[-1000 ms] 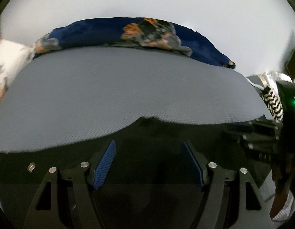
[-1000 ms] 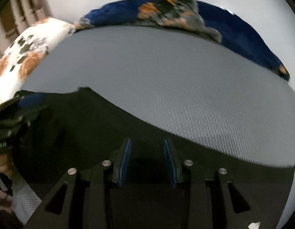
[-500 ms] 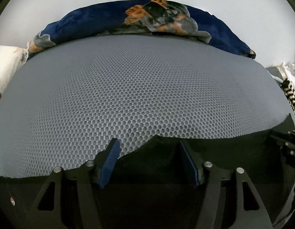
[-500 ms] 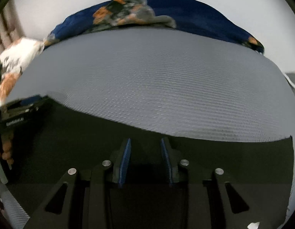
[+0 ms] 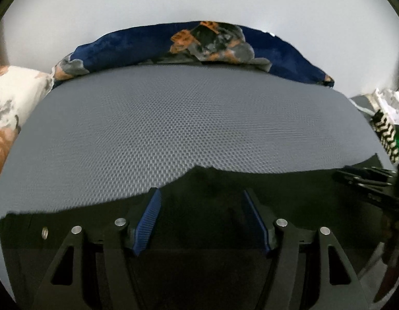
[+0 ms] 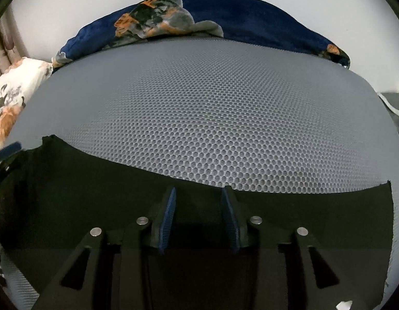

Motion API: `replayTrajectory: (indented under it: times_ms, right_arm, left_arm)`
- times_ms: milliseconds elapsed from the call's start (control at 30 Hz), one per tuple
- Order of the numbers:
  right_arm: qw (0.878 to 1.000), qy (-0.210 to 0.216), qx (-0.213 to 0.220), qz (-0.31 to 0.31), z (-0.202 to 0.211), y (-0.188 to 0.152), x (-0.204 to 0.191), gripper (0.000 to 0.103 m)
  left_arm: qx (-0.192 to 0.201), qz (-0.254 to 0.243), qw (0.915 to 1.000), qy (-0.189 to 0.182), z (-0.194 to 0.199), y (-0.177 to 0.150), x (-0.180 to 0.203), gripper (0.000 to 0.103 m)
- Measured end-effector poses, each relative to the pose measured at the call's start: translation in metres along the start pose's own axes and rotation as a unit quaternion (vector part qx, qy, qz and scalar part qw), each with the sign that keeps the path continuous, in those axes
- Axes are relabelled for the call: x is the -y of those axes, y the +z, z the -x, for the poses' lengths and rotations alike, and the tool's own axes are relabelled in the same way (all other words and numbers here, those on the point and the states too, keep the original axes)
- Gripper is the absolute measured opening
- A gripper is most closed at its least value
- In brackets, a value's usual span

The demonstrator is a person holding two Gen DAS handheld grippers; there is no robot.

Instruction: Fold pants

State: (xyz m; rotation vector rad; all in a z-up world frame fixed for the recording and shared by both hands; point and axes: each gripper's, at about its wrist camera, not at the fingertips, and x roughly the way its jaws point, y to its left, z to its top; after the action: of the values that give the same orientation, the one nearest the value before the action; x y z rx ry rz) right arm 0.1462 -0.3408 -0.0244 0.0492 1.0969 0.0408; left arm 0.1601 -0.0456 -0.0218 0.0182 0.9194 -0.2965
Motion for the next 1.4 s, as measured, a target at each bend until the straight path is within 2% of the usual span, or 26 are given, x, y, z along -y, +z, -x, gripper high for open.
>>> replayTrajectory:
  times_ms: [100, 267, 333, 467, 600, 700, 833, 933, 1000, 1167, 1267, 1367, 1400]
  right_arm:
    - [1.000, 0.002, 0.000, 0.007, 0.002, -0.001, 0.001, 0.037]
    - [1.000, 0.019, 0.011, 0.001, 0.022, -0.004, 0.015, 0.038]
    - [0.999, 0.030, 0.015, -0.007, 0.031, -0.007, 0.025, 0.048]
    - [0.999, 0.041, 0.017, -0.029, 0.054, -0.017, 0.066, 0.051]
    - [0.998, 0.030, 0.018, -0.047, 0.078, -0.030, 0.116, 0.051]
    - [0.996, 0.032, 0.000, -0.079, 0.088, -0.041, 0.156, 0.051]
    - [0.985, 0.051, -0.019, -0.162, 0.101, -0.060, 0.215, 0.051]
    - [0.979, 0.059, -0.004, -0.196, 0.111, -0.074, 0.243, 0.053]
    - [0.974, 0.080, -0.004, -0.210, 0.112, -0.083, 0.257, 0.053]
    - [0.959, 0.093, -0.017, -0.267, 0.100, -0.106, 0.292, 0.053]
    - [0.950, 0.116, -0.026, -0.288, 0.091, -0.115, 0.307, 0.052]
    - [0.945, 0.133, -0.026, -0.297, 0.087, -0.121, 0.317, 0.047]
    - [0.943, 0.141, -0.023, -0.299, 0.085, -0.122, 0.321, 0.041]
  left_arm:
    - [0.005, 0.010, 0.9999, 0.012, 0.017, -0.015, 0.002, 0.069]
    - [-0.010, 0.028, 0.9993, 0.022, 0.030, -0.039, 0.002, 0.069]
    - [-0.022, 0.040, 0.9987, 0.024, 0.032, -0.049, 0.000, 0.069]
    - [-0.030, 0.043, 0.9982, 0.030, 0.035, -0.064, 0.002, 0.069]
    - [-0.026, 0.050, 0.9979, 0.030, 0.040, -0.072, 0.002, 0.069]
    - [-0.022, 0.059, 0.9976, 0.028, 0.040, -0.075, 0.002, 0.069]
    - [-0.020, 0.059, 0.9978, 0.024, 0.039, -0.075, 0.006, 0.069]
    - [-0.026, 0.052, 0.9981, 0.021, 0.036, -0.075, 0.011, 0.069]
    - [-0.034, 0.049, 0.9981, 0.017, 0.033, -0.076, 0.013, 0.069]
    - [-0.048, 0.057, 0.9972, 0.005, 0.028, -0.077, 0.015, 0.069]
    - [-0.047, 0.056, 0.9973, 0.006, 0.028, -0.075, 0.018, 0.069]
    - [-0.050, 0.054, 0.9972, 0.012, 0.025, -0.075, 0.021, 0.069]
    - [-0.052, 0.055, 0.9971, 0.013, 0.024, -0.075, 0.021, 0.069]
